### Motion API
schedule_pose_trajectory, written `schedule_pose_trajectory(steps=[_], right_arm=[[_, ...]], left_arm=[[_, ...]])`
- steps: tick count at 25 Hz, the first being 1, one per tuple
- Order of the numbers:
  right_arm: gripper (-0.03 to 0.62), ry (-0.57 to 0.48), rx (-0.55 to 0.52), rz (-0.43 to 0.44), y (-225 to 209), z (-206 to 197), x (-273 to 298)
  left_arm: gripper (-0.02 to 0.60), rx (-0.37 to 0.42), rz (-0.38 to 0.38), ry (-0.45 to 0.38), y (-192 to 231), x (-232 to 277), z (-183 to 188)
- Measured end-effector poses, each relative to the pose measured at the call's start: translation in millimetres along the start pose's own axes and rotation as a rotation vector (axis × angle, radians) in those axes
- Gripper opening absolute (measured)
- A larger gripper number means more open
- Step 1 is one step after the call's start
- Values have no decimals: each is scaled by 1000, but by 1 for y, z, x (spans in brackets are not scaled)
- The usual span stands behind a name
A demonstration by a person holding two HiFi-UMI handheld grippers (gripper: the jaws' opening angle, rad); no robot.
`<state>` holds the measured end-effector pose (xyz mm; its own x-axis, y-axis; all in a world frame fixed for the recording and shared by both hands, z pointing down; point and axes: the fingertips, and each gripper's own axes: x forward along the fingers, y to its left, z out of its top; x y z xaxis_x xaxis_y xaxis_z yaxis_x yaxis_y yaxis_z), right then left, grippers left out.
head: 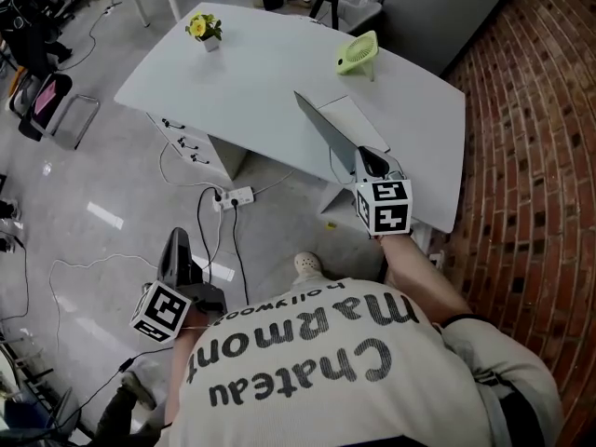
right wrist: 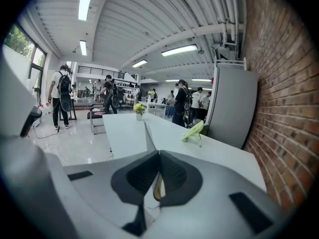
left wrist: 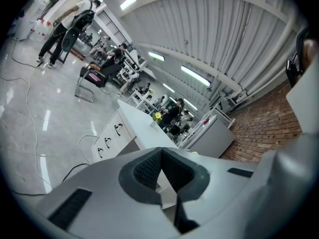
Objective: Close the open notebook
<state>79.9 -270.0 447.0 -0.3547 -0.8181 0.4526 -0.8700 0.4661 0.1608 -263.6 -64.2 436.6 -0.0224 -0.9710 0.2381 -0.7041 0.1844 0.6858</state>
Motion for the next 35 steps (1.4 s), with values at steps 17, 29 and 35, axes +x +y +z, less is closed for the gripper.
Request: schedule_pose_trajectory(steps=[17, 29, 35], right_arm=[[6, -19, 46, -28, -31, -7, 4], [8, -16, 78, -68, -59, -11, 7], [7, -16, 99, -83, -77, -11, 12]], left_arm=[[2, 13, -13, 29, -17, 22, -5], [2, 2, -15, 40, -28, 32, -8], [2, 3, -8, 45, -34, 40, -12]])
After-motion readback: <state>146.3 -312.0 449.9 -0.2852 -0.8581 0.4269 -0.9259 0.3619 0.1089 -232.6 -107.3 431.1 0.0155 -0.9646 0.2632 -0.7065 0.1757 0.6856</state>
